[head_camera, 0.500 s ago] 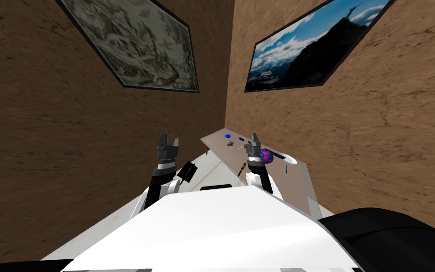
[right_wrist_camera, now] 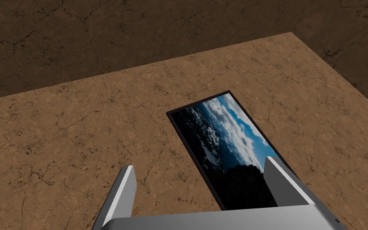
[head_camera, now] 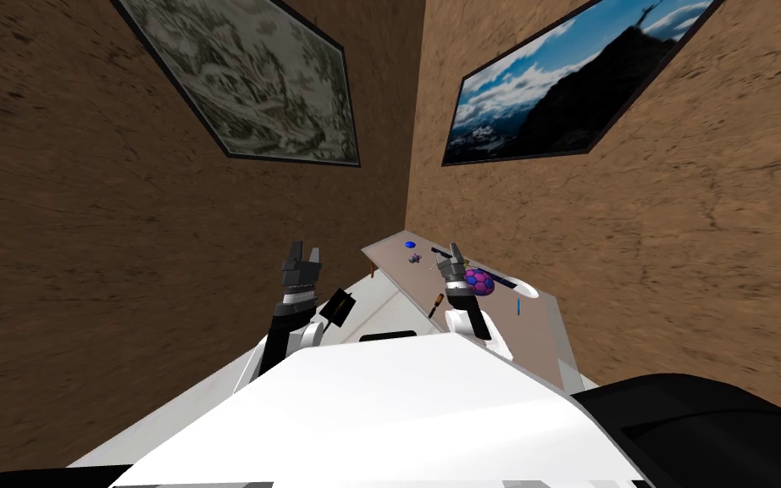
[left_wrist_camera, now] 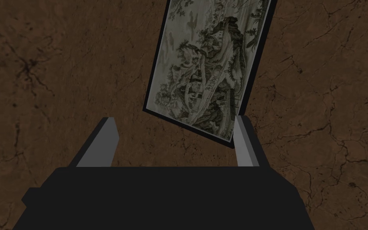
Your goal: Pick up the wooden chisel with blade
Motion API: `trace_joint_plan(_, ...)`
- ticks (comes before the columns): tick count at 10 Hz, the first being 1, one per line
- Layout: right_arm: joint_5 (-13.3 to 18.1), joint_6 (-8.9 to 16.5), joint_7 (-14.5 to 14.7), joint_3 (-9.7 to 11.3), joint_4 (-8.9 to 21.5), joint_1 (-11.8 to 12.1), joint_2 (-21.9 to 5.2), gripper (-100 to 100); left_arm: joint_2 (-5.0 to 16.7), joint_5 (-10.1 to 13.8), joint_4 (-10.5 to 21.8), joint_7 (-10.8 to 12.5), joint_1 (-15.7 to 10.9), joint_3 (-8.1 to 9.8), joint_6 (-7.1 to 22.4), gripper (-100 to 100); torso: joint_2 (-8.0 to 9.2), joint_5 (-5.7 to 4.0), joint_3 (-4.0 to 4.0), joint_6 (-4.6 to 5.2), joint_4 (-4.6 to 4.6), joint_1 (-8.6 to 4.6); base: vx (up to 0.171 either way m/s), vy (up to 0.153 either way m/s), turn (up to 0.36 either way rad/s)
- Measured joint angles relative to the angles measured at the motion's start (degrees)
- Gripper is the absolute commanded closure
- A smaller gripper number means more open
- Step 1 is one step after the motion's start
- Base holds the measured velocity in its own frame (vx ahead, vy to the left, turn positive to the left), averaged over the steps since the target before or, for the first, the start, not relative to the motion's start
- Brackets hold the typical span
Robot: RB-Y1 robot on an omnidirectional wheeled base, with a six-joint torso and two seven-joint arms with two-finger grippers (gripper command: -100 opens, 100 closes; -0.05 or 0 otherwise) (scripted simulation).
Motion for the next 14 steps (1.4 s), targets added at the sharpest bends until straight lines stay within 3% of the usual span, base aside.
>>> trace_joint_plan(1,-0.71,0.88,-1.62,-0.66,2.48,-1.09,-0.54,-100,0.00,0.00,0.00,0.00,0.00,0.00,0.00,0,-0.02,0.00,-0.01,-0.01,0.00,0.00,0.013,0.003,0.013)
trace_joint_plan(11,-5.96,11.75,-14.73,-5.05,12.20,-4.62,-3.52,-100,0.00,0.00,0.00,0.00,0.00,0.00,0.00,0,0.02,0.00,0.01,0.01,0.00,0.01,0.013,0.004,0.032)
trace_joint_plan(12,-6.55,12.98,-16.06,-5.72,14.31,-6.19,-3.66,-100,0.00,0.00,0.00,0.00,0.00,0.00,0.00,0,0.00,0.00,0.00,-0.01,0.00,0.01,0.012,0.002,0.026)
trace_joint_plan(14,-7.57,14.41,-18.48,-6.51,17.65,-7.00,-3.98,-100,0.00,0.00,0.00,0.00,0.00,0.00,0.00,0,-0.01,0.00,-0.01,0.00,0.00,0.01,0.017,0.006,0.029)
